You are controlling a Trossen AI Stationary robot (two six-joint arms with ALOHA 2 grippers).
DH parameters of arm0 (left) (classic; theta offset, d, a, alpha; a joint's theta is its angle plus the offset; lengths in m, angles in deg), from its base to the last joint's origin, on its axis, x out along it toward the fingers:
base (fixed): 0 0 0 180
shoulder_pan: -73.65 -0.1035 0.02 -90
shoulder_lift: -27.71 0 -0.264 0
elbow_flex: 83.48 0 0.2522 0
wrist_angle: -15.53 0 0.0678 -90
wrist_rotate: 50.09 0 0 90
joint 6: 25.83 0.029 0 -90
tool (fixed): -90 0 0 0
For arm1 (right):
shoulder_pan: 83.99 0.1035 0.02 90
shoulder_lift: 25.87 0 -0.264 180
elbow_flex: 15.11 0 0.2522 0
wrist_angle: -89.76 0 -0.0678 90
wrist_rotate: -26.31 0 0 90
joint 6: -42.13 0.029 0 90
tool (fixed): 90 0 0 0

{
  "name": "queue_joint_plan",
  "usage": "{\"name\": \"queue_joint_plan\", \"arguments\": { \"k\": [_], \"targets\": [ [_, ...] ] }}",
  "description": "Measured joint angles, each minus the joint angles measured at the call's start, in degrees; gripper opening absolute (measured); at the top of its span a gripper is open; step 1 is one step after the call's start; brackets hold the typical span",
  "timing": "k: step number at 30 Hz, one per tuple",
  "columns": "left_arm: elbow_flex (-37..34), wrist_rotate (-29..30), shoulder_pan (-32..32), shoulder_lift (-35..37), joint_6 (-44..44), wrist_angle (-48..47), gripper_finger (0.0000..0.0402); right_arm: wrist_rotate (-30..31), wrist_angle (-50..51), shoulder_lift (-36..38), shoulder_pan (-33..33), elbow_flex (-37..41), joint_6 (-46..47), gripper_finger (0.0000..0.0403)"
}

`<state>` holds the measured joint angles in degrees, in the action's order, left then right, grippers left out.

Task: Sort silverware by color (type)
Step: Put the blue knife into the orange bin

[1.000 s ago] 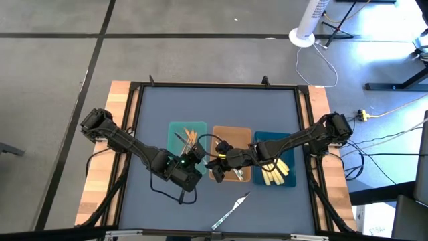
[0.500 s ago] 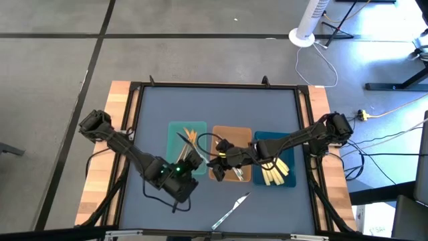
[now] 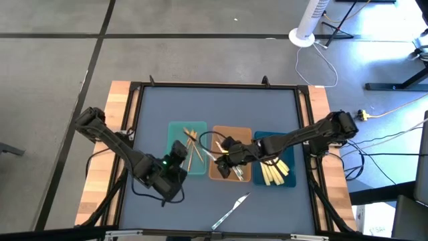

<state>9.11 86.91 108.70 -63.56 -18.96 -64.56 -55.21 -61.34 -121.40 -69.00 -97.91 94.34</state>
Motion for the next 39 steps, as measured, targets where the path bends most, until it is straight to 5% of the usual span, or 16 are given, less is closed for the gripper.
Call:
{"name": "queue_joint_plan", "arguments": {
  "k": [9,17,27,39],
  "targets": [
    [-1.6,-6.4,0.7,9.7,-18.3,-7.4,0.012,2.8,15.6,6.9,0.0,0.0,0.0,0.0005],
    [-15.1,-5.6,3.2,21.9,-30.6,0.5,0.012,6.0,26.1,9.1,0.0,1.0,4.7,0.0005],
    [-27.8,-6.2,4.5,25.0,-30.5,16.5,0.012,6.1,20.9,9.1,1.0,10.7,15.5,0.0004],
    [-30.6,-6.2,4.5,25.0,-30.3,23.0,0.012,8.6,14.3,7.6,5.8,13.0,19.9,0.0004]
  ]
}}
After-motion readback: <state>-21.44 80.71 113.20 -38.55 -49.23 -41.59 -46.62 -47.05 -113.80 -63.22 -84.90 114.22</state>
